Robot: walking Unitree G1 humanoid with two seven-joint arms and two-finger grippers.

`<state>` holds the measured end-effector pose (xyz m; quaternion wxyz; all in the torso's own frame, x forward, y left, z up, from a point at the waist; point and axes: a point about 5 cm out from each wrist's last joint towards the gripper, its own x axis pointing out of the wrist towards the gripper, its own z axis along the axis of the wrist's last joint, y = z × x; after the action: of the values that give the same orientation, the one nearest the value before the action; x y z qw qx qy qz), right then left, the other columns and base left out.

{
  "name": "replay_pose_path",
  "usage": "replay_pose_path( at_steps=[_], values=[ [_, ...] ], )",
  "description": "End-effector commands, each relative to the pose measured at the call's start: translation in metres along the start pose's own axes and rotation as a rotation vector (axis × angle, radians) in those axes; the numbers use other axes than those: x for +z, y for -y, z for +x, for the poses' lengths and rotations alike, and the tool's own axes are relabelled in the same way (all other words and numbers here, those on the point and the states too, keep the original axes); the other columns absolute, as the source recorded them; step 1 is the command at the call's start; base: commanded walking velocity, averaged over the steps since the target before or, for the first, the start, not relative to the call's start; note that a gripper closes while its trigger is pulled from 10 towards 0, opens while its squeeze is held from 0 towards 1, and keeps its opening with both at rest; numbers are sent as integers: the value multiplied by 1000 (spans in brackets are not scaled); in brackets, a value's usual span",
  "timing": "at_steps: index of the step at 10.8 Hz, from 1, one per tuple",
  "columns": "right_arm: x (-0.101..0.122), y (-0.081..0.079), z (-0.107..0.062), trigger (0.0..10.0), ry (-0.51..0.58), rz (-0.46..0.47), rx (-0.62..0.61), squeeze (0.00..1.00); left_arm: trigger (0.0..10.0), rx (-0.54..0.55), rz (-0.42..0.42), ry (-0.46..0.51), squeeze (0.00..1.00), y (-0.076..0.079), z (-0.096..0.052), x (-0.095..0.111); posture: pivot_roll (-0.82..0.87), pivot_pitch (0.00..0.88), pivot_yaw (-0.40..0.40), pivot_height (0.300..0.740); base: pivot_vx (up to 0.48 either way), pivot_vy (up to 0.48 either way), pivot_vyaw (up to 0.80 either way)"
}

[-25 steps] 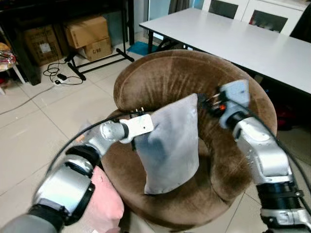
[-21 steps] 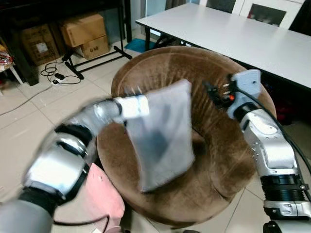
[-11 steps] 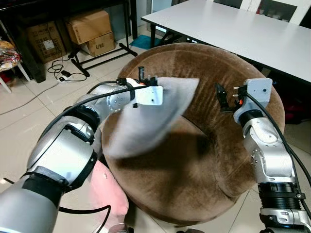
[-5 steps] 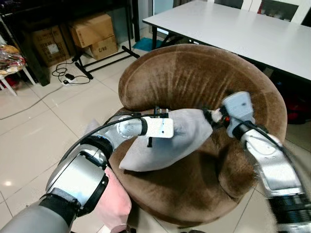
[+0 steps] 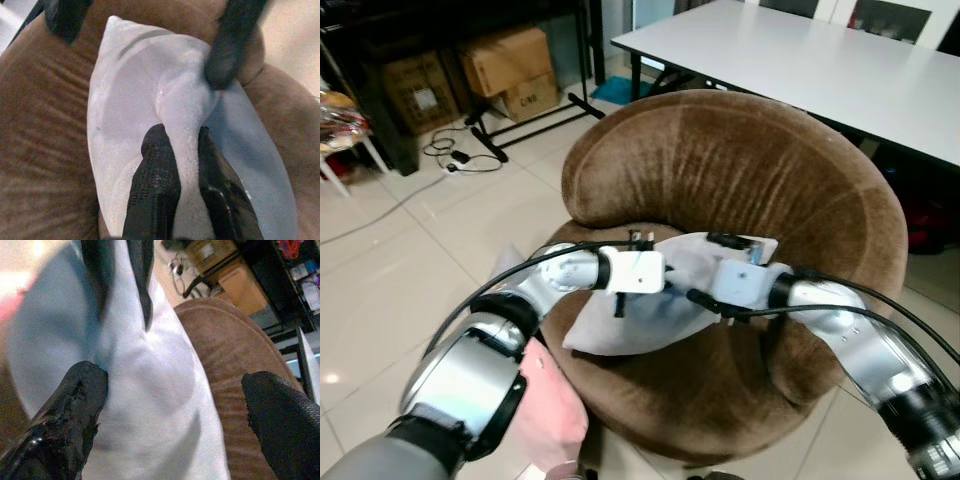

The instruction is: Move the pillow to the sofa from floor

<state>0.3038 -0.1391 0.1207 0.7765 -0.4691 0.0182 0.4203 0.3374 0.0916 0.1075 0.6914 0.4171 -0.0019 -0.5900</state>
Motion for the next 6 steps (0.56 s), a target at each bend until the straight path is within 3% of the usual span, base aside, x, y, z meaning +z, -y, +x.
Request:
replay_pose_path(
  at_steps=[1, 2, 3, 4, 6],
  values=[
    [1, 2, 4, 10000, -10, -49, 8, 1000, 0, -25, 18, 16, 0, 2, -2, 1, -78, 0, -8, 740, 0, 0, 0],
    [5, 7, 14, 10000, 4, -54, -10, 1000, 0, -64, 23, 46, 0, 10, -2, 2, -69, 0, -14, 740, 0, 0, 0],
    [9, 4, 23, 10000, 16, -87, 32, 725, 0, -78, 33, 66, 0, 16, -3, 3, -69, 0, -14, 740, 0, 0, 0],
    [9, -3, 30, 10000, 12, -125, 85, 0, 0, -79, 38, 79, 0, 19, -4, 3, -64, 0, -18, 740, 0, 0, 0],
    [2, -22, 43, 10000, -30, -207, 165, 0, 0, -35, 32, 105, 0, 20, -12, 5, -49, 0, -29, 740, 0, 0, 0]
  ],
)
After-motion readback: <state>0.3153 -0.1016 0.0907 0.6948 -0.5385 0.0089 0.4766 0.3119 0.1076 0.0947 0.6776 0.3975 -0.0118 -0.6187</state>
